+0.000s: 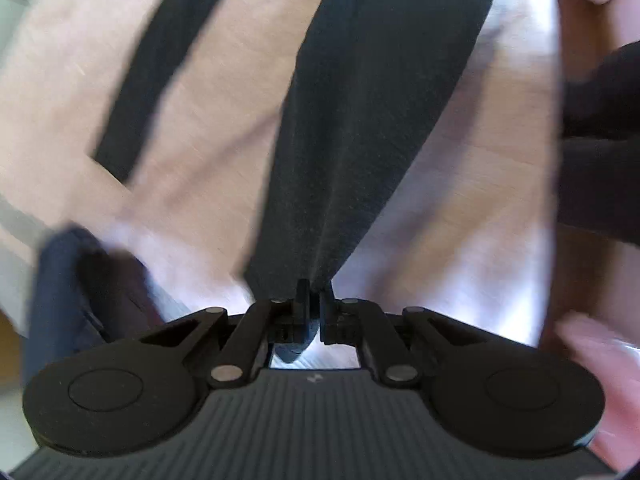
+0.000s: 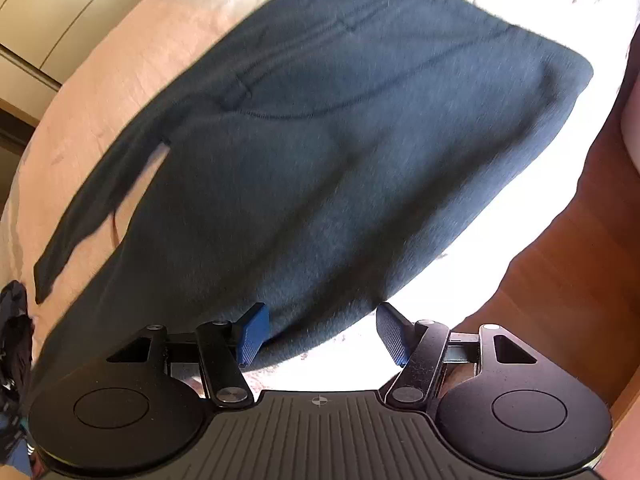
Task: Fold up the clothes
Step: 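Grasp a navy pant leg with the left gripper and straighten it along the other leg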
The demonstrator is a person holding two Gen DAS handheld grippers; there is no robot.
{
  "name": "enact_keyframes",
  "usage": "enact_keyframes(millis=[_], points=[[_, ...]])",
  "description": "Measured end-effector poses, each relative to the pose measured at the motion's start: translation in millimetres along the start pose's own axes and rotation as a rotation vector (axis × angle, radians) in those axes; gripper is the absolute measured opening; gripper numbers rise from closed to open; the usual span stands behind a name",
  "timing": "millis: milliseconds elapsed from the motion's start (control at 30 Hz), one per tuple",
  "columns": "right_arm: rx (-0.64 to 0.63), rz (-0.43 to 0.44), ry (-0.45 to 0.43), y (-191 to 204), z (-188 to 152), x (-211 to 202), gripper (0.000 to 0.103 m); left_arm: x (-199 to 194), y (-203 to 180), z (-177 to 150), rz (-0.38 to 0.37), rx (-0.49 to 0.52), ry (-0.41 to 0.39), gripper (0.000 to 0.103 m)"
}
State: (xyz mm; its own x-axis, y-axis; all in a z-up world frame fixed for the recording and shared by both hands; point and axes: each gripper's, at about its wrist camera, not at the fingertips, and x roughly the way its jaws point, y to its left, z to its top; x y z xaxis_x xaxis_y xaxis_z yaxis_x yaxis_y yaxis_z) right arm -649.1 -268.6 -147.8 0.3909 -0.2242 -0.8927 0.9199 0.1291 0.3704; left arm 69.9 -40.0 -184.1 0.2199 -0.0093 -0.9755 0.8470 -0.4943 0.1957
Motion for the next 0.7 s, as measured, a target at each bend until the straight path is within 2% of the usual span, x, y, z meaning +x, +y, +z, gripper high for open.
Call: enact_keyframes(millis=[33, 100, 167, 200, 300, 367, 433, 500, 633, 700], points=[[-0.002, -0.002, -0.001, 0.0, -0.7, -2.4, 0.063, -4.2, 4.8, -3.6, -0.024, -0.013, 0.001, 0.004], [-0.003, -0.007, 0.005, -0.8, -3.0, -3.7, 0.063, 6.2, -0.3, -7.0, 0.008, -0.006, 0.012, 0.010], [0.007, -0.017, 0.021, -2.6, -6.9, -0.8, 0.063, 16.6, -5.3, -10.3, 0.039, 0.000, 0.022, 0.029], [0.014, -0.019, 0.027, -3.4, -9.1, 0.1, 0.063, 21.8, -7.8, -12.0, 0.055, 0.003, 0.027, 0.034], [0.032, -0.012, 0.038, -4.9, -16.3, -0.9, 0.063, 34.6, -14.4, -17.1, 0.092, 0.009, 0.037, 0.038], [0.039, -0.006, 0.038, -5.5, -21.5, -3.1, 0.063, 22.2, -6.1, -21.4, 0.011, -0.035, -0.003, 0.045], [0.050, -0.001, 0.040, -5.9, -26.1, -5.0, 0.063, 10.7, 5.4, -29.0, -0.058, -0.080, -0.037, 0.046], [0.059, 0.004, 0.044, -5.0, -30.3, -6.9, 0.063, -1.5, 18.8, -37.4, -0.089, -0.135, -0.072, 0.047], [0.033, -0.008, 0.038, 5.7, -36.4, -13.6, 0.063, -7.4, 47.7, -45.6, -0.076, -0.291, -0.145, 0.054], [0.002, -0.027, 0.021, 14.6, -39.1, -20.2, 0.063, 7.5, 57.8, -40.0, -0.066, -0.363, -0.172, 0.054]])
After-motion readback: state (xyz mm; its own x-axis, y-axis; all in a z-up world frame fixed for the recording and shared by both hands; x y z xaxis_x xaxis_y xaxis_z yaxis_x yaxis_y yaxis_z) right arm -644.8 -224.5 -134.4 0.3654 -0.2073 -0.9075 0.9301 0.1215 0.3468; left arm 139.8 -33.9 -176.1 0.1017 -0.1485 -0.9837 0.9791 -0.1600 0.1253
